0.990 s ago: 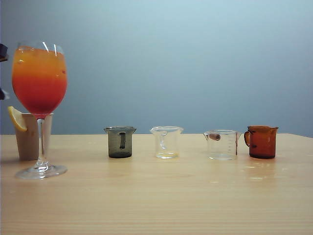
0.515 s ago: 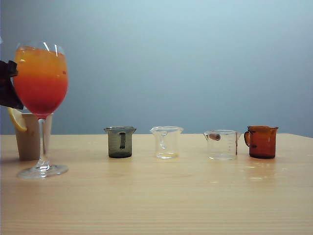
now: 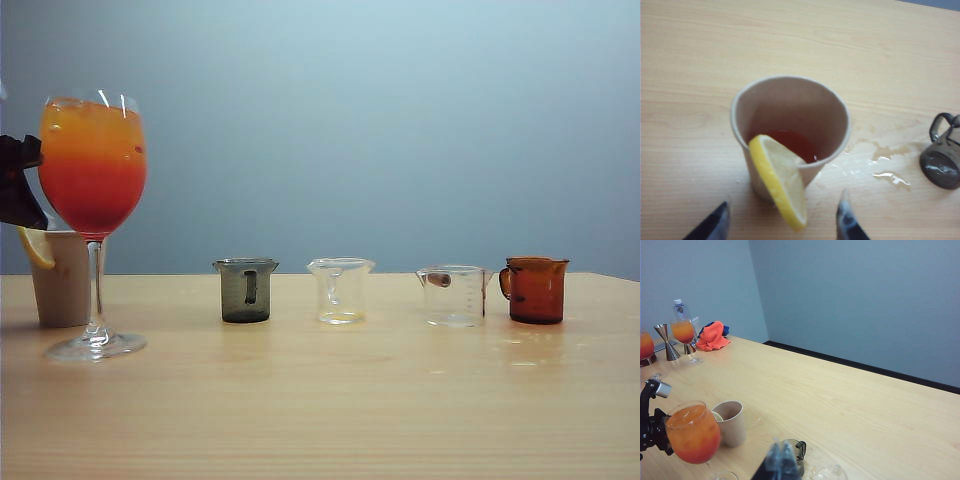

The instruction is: Pick up the lemon slice from the paper cup on the left and carefully insert it into the rim of the goblet.

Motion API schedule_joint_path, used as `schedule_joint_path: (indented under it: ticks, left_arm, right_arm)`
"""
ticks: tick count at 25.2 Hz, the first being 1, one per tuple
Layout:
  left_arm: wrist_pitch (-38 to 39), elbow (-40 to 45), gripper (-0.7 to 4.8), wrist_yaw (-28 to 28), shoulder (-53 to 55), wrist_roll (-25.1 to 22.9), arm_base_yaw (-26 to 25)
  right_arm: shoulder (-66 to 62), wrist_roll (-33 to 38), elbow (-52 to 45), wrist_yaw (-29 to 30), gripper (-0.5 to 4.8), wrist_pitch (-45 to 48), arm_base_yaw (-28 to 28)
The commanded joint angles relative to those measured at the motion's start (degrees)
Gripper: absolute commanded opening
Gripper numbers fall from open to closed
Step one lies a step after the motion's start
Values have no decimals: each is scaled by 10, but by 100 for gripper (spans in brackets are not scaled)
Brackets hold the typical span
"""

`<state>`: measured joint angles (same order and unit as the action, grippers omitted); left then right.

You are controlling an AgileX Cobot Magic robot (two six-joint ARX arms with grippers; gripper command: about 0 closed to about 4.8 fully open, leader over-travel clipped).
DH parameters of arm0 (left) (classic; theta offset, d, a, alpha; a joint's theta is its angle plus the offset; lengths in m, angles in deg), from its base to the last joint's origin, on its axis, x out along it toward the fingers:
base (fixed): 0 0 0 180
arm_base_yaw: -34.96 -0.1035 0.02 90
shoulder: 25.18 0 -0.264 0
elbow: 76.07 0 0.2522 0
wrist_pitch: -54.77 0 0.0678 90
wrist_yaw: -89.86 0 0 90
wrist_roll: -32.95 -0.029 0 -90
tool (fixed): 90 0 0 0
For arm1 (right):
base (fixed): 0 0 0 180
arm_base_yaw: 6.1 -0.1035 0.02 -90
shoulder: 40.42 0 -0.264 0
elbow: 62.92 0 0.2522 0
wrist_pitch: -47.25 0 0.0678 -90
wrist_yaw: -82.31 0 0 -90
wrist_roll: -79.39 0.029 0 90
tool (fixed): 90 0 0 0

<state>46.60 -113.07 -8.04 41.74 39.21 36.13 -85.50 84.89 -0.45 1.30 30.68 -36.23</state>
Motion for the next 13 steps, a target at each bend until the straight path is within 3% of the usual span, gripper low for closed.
schedule_joint_path:
  ticks: [1, 13]
  left_arm:
    - [-19, -2, 273, 6, 4, 2, 0]
    - [-39, -2, 272, 6, 27, 2, 1]
  right_arm:
    - [1, -13, 2, -1, -4, 14, 0]
    - [1, -13, 2, -1, -4, 14, 0]
